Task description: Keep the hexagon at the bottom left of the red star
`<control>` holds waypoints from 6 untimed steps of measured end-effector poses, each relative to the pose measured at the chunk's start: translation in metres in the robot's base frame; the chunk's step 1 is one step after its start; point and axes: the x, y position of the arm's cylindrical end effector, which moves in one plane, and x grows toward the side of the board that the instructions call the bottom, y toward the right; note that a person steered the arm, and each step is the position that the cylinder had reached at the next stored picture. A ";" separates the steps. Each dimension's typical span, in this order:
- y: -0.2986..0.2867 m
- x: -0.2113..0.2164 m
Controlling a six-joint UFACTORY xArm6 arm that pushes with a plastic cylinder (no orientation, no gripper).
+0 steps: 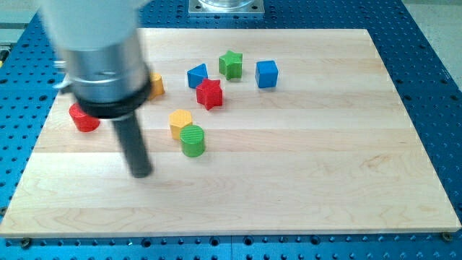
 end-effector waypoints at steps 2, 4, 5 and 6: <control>0.042 -0.065; 0.050 -0.077; 0.039 -0.053; 0.055 -0.049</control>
